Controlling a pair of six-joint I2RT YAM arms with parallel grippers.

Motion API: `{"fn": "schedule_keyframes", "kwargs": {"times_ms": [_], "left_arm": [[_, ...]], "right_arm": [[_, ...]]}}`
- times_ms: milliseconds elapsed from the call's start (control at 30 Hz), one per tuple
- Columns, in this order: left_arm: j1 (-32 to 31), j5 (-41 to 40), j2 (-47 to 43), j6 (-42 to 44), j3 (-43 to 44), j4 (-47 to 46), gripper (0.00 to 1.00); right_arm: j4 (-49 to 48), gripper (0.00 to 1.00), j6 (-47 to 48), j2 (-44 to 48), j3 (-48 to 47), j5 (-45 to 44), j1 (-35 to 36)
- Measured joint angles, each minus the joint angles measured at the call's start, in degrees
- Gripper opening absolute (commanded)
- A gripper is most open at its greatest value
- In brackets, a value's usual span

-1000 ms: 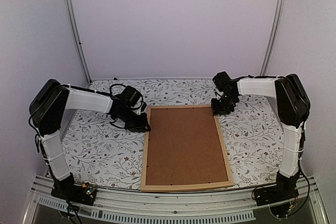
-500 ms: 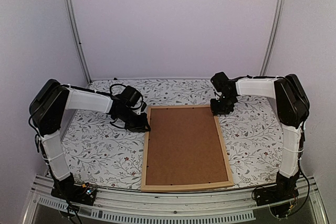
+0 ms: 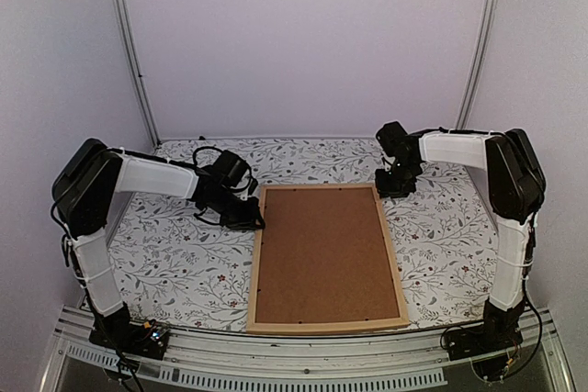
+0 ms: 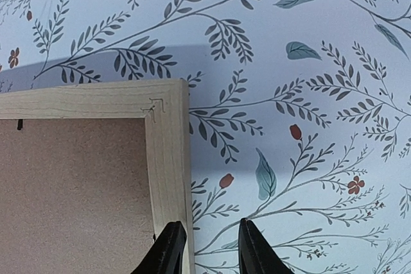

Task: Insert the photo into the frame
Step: Press the fastener onto the frame body.

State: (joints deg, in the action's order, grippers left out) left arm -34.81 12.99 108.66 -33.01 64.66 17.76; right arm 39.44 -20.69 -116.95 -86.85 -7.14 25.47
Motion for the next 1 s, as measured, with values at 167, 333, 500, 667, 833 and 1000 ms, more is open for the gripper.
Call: {"fn": "schedule_keyframes", "kwargs": {"times_ms": [167, 333, 500, 667, 833, 1000], "left_arm": [[-0.04, -0.09, 0.02, 0.0, 0.0, -0.07, 0.18], [-0.07, -0.13, 0.02, 0.0, 0.0, -0.04, 0.18], [-0.07, -0.15, 0.02, 0.0, 0.0, -0.07, 0.18], [-0.07, -0.15, 0.02, 0.0, 0.0, -0.07, 0.18], [-0.07, -0.15, 0.02, 0.0, 0.0, -0.07, 0.18], [-0.07, -0.15, 0.02, 0.0, 0.0, -0.07, 0.18]], "right_arm": [[0.17, 0.32, 0.17, 0.0, 0.0, 0.39, 0.02], [0.24, 0.32, 0.22, -0.02, 0.0, 0.5, 0.48], [0.24, 0.31, 0.22, -0.07, 0.0, 0.98, 1.2], [0.24, 0.31, 0.22, -0.22, 0.0, 1.44, 1.66], [0.24, 0.31, 0.22, -0.44, 0.02, 1.42, 1.79], [0.24, 0.31, 0.2, -0.55, 0.02, 1.42, 1.77]]}}
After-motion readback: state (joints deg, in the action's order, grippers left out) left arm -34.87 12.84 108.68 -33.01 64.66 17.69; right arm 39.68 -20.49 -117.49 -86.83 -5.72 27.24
